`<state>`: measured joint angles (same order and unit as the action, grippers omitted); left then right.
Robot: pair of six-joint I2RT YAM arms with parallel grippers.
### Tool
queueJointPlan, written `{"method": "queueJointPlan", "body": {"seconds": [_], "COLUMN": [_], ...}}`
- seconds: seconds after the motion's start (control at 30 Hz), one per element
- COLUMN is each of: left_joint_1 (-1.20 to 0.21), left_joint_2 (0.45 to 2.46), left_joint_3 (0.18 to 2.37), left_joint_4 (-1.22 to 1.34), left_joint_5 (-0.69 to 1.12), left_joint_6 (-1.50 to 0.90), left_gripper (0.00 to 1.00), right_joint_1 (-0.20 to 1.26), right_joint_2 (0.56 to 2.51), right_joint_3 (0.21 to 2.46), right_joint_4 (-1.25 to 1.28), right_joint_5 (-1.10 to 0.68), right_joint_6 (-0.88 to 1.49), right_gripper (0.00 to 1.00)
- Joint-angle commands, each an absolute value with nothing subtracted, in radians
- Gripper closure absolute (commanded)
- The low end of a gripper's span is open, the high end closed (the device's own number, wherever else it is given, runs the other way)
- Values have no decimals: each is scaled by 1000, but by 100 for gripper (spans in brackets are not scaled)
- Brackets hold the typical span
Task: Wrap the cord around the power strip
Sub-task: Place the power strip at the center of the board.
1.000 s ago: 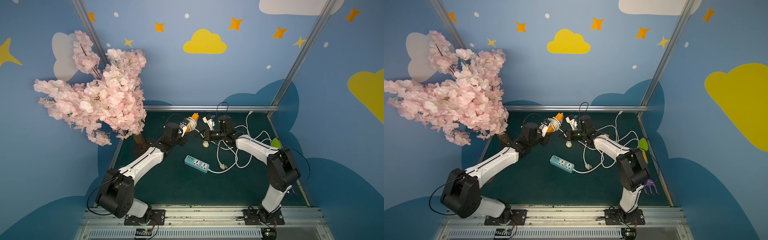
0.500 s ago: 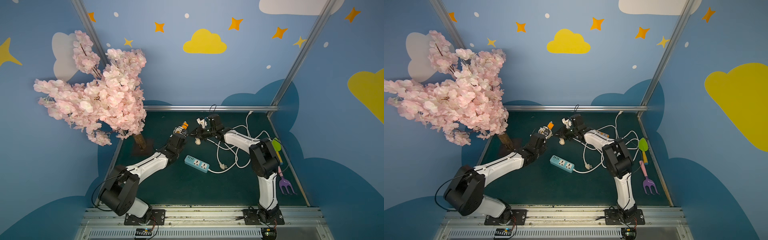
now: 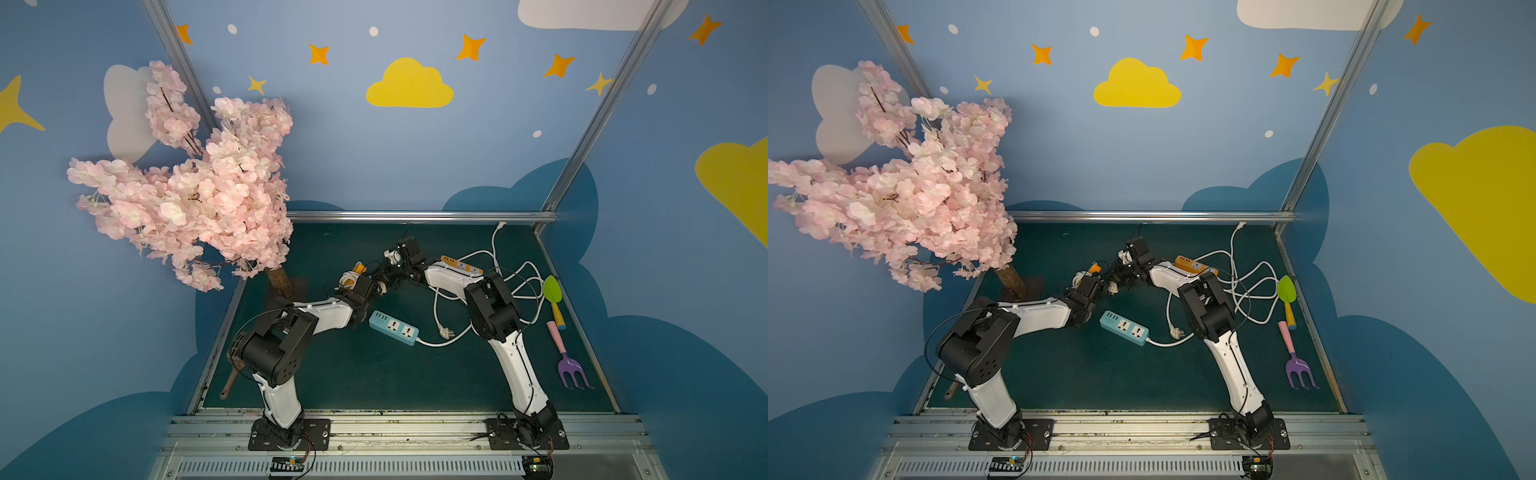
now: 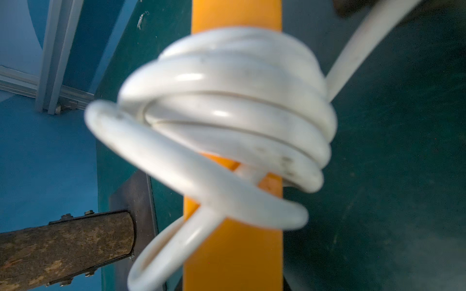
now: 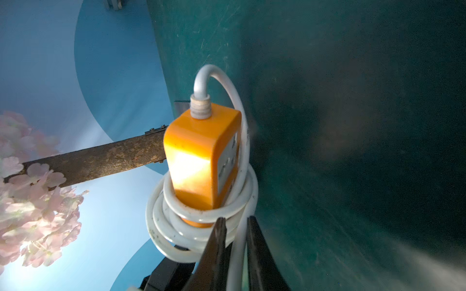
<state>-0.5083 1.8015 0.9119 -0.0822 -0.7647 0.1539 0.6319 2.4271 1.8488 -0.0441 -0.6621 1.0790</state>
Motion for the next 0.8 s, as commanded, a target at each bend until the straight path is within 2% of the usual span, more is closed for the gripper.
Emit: {"method": "queueJointPlan", "body": {"seconds": [0.0,0.33,0.57,0.67,0.77], "left_joint_1": [-485,-485,-500,-503,-506], "left_joint_2": [1836,1838,1839,1836,1836], "left_joint_3": [896,897,896,892,892], "left_joint_4": [-251,-254,-256,-252,-250], "left_joint_5": [-832,-831,-844,-848,-848], "left_joint_6": [155,163,158,155,155], "left_gripper": [97,96,94,93,92], "right_joint_1": [593,549,581,597,612], "right_joint_2": [2432,2433,2535,2581,2636], "right_joint_3": [1912,1979,2145,2220,2288], "right_joint_4": [19,-93,-162,-183,-193], "right_joint_5": [-687,-704,-721,-725,-730], "right_joint_6": [1092,1013,1061,1081,1109], "right_gripper": [94,55,27,22,22]}}
